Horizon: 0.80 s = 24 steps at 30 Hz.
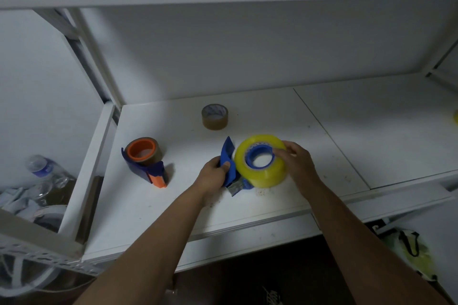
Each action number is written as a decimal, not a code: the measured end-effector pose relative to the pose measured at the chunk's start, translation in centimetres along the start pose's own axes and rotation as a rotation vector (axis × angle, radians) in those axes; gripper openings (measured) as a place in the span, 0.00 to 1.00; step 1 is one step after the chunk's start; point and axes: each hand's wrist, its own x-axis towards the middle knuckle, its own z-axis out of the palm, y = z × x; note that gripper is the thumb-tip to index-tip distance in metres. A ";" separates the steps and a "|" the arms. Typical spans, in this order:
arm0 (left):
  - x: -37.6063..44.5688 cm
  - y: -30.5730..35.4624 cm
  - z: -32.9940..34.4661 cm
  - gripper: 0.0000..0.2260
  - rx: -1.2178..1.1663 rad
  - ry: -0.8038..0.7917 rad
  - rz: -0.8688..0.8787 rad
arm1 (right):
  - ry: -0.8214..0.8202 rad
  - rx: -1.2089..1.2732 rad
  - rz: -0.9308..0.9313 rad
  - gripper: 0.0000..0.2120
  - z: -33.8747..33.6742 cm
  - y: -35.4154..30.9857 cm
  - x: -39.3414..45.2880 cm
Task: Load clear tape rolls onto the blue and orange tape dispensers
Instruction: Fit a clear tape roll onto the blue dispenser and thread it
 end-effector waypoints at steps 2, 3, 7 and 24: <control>-0.2 -0.3 -0.5 0.12 -0.160 -0.023 -0.029 | -0.045 0.106 -0.019 0.21 0.7 -0.9 -0.4; -0.5 -0.4 -0.7 0.12 -0.234 -0.034 -0.038 | -0.065 0.125 -0.037 0.24 1.2 -1.4 -0.6; -1.0 -0.8 -1.0 0.13 -0.421 -0.100 -0.027 | -0.136 0.093 -0.120 0.29 3.7 -3.2 -1.2; -1.1 -1.9 -1.5 0.12 -0.523 -0.199 -0.071 | -0.167 -0.120 -0.057 0.33 7.3 -5.2 0.2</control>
